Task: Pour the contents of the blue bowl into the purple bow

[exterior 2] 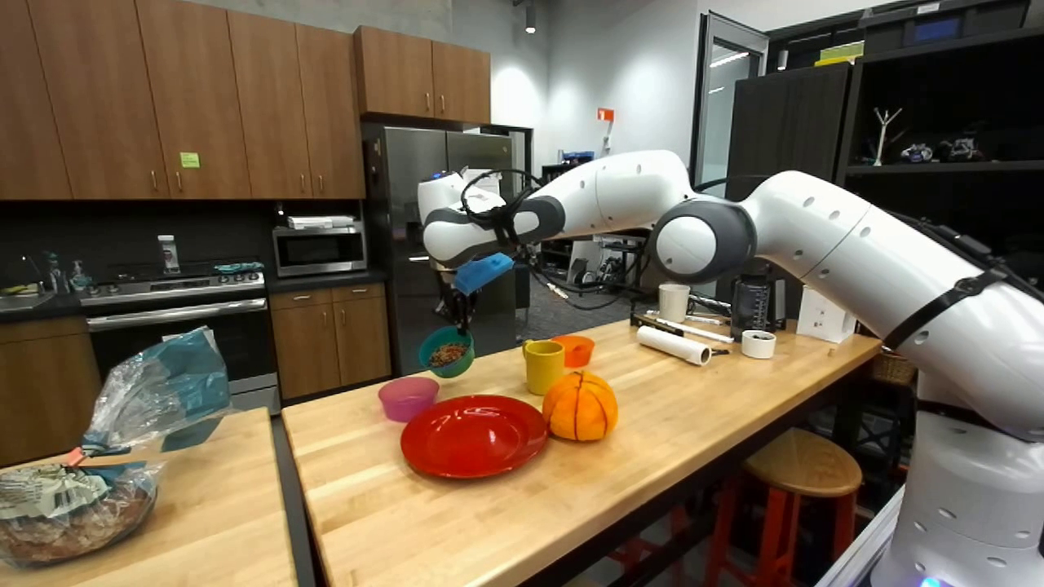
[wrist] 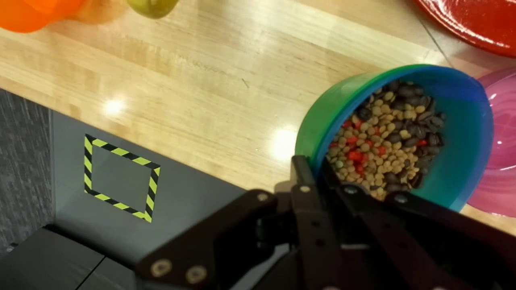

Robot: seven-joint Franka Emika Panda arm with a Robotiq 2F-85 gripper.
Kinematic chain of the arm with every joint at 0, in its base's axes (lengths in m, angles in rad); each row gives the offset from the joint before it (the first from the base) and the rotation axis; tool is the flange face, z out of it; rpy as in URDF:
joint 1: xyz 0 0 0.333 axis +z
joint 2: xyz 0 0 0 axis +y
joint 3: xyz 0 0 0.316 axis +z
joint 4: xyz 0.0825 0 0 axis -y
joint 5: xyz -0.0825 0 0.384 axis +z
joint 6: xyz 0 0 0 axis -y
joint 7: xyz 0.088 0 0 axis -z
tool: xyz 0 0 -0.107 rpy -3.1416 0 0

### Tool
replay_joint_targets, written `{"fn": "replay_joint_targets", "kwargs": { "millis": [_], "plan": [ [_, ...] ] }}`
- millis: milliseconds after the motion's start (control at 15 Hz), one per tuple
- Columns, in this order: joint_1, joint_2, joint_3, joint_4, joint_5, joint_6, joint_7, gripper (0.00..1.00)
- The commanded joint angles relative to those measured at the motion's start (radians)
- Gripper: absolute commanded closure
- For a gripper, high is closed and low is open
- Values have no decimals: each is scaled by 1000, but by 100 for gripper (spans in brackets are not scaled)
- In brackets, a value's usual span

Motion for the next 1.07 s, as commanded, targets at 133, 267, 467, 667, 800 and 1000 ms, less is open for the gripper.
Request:
{"fn": "replay_joint_targets", "kwargs": {
  "millis": [133,267,467,667,800,1000],
  "plan": [
    [54,39,-40,89,-57,-53,25,98],
    [71,51,-50,109,-74,-64,26,98],
    [93,67,-62,134,-93,-76,27,98],
    [114,83,-77,157,-116,-75,32,98],
    [130,94,-92,170,-137,-71,38,98],
    [155,113,-114,190,-172,-82,43,98]
  ]
}}
